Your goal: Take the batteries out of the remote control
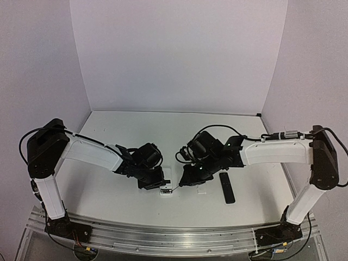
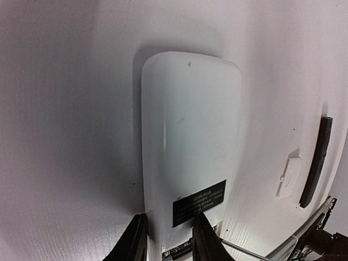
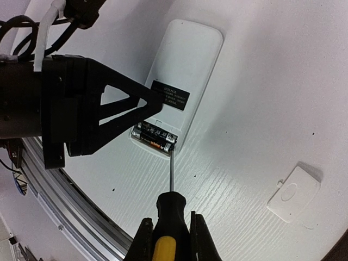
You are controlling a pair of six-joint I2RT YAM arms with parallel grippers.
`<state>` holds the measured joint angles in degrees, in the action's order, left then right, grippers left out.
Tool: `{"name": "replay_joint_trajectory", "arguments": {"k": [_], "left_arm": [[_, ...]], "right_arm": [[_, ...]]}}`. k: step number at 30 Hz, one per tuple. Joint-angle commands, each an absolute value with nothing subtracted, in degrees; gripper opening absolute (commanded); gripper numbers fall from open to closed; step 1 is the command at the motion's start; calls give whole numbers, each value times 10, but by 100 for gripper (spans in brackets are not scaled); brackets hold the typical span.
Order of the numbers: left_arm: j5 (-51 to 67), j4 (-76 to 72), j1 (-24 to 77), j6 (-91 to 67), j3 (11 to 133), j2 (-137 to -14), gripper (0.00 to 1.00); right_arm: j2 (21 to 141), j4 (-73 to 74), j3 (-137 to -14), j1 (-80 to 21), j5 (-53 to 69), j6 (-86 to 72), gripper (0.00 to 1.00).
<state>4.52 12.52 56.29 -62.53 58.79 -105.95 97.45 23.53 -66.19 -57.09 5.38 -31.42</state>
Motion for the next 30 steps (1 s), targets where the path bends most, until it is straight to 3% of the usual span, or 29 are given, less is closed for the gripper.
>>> {"name": "replay_joint_trajectory", "arguments": {"k": [1,15,30], "left_arm": [[61,170,577,-628,552,-1131,27],[69,172,577,-635,547,-1147,26],[81,172,578,-636,538,-1145,23]], "right_arm": [[982,169,-585,-560,139,-338,0],[950,-87,-473,-523,258,-430,0],[915,-238,-449,-524,253,-489,0]]}}
